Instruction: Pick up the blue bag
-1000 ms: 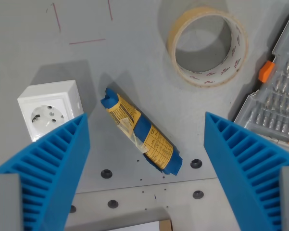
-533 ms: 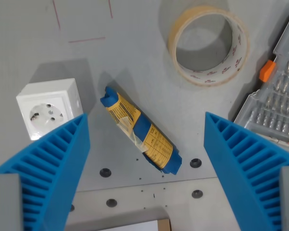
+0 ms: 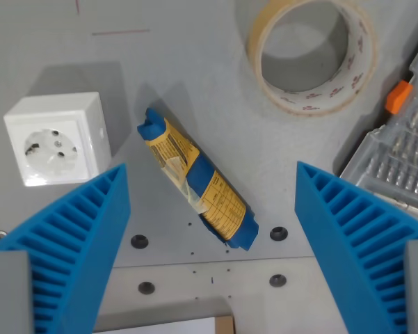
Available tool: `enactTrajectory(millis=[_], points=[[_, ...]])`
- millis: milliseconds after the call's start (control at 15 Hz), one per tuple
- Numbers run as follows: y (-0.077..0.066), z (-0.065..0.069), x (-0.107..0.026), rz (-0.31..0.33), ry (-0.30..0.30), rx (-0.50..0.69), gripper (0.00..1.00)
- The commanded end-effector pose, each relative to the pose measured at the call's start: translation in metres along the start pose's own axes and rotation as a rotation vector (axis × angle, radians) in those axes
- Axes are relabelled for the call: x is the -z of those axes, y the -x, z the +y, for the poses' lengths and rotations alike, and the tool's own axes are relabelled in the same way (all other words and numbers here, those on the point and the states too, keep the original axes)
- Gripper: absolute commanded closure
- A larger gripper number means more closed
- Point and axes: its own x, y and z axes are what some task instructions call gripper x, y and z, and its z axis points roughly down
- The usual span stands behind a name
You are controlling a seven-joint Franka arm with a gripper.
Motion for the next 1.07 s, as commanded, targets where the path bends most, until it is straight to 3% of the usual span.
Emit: enactTrajectory(millis=[67, 1067], points=[[0.015, -0.003, -0.012, 0.119, 0.024, 0.175, 0.00], [0.063, -0.012, -0.074, 0.148, 0.078, 0.443, 0.00]])
